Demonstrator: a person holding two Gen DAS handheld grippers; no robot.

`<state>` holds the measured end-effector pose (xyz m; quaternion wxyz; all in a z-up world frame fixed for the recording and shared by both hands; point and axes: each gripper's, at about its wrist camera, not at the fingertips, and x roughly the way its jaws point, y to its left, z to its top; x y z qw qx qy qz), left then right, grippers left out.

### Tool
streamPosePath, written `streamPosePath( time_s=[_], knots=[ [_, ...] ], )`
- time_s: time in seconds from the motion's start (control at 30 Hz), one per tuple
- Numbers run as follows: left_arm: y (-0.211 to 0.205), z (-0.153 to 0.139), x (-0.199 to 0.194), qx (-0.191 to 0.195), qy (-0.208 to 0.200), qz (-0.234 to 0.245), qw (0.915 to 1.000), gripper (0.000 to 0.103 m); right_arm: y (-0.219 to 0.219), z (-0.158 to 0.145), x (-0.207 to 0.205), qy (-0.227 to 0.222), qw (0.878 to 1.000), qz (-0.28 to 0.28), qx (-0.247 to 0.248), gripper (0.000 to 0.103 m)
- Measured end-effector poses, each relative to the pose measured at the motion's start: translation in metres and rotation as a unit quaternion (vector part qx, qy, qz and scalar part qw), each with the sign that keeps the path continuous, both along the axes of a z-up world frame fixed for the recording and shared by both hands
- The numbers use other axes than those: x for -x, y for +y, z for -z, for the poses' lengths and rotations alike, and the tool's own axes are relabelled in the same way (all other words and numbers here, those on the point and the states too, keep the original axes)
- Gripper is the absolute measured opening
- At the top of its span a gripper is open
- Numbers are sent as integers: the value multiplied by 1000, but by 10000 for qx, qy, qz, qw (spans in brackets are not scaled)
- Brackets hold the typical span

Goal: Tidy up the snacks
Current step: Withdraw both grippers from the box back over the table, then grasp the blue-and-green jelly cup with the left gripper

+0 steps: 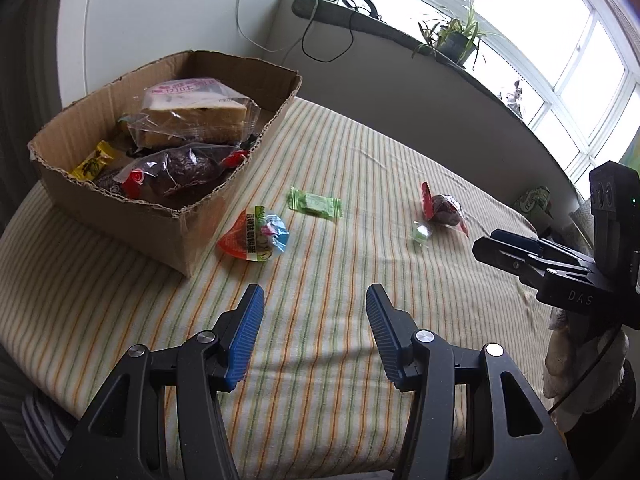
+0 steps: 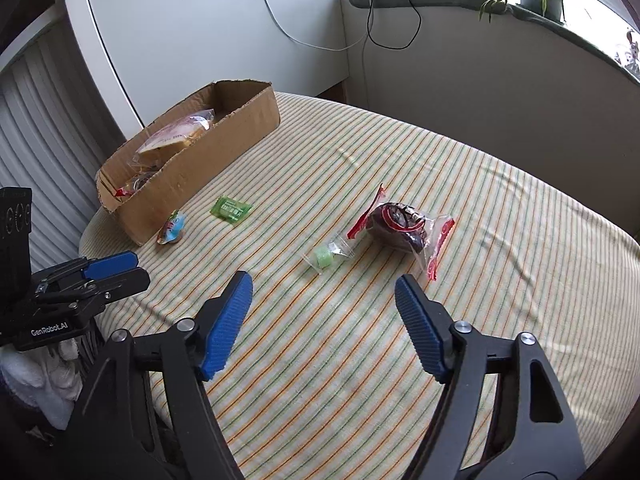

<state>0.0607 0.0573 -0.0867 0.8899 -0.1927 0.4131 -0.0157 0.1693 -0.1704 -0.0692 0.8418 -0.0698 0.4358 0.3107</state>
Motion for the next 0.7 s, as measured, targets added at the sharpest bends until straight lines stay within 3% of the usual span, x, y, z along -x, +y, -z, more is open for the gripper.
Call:
streamPosePath(
  time_s=[0.2, 0.5, 0.7],
  knots=[
    [-1, 7, -12, -191, 71, -197, 9996, 52, 1, 16, -10, 214, 9997, -145, -22, 62],
    [2, 14, -33, -422, 93, -577, 9974, 52, 3, 27, -21, 308, 9991, -299, -48, 61],
    [-2, 15, -46, -563, 56, -541, 9969, 52, 6, 31, -30, 317, 9987, -405, -44, 61]
  ],
)
